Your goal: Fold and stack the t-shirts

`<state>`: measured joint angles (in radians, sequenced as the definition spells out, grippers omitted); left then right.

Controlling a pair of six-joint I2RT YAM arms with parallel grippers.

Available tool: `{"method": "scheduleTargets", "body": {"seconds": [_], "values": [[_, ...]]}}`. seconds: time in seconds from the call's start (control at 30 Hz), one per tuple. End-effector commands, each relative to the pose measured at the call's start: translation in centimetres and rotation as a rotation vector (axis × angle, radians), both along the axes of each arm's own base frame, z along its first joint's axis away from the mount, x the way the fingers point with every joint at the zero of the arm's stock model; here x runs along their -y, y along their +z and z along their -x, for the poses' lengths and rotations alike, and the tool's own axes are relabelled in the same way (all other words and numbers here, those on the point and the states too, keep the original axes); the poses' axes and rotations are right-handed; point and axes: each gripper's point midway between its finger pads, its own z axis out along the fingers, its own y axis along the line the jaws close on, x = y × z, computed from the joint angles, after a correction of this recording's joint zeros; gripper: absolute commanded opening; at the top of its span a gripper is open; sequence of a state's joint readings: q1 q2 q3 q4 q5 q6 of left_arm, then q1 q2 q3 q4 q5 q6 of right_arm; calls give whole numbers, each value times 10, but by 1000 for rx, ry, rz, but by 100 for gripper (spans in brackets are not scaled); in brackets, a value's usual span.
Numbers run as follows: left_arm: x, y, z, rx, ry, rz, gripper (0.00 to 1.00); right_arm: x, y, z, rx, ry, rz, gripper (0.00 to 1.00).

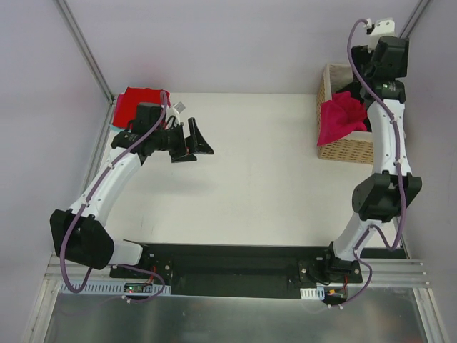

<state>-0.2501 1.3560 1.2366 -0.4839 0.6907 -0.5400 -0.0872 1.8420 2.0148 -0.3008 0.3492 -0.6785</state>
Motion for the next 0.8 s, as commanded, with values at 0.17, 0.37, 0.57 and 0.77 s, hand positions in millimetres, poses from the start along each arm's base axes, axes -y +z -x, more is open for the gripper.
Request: {"method": "scheduleTargets", "body": {"seconds": [0.17, 0.37, 0.57, 0.77], "values": [[-9, 12, 12, 146, 14, -30, 89, -105, -45, 42, -111, 318, -568, 90], [-14, 8, 18, 185, 24, -43, 90, -148, -119, 58, -343, 384, -835, 83], [-18, 11, 23, 223, 27, -56, 91, -150, -165, 74, -458, 316, -882, 82], [-22, 14, 21, 250, 35, -66, 91, -149, -173, 78, -518, 280, -851, 80]]}}
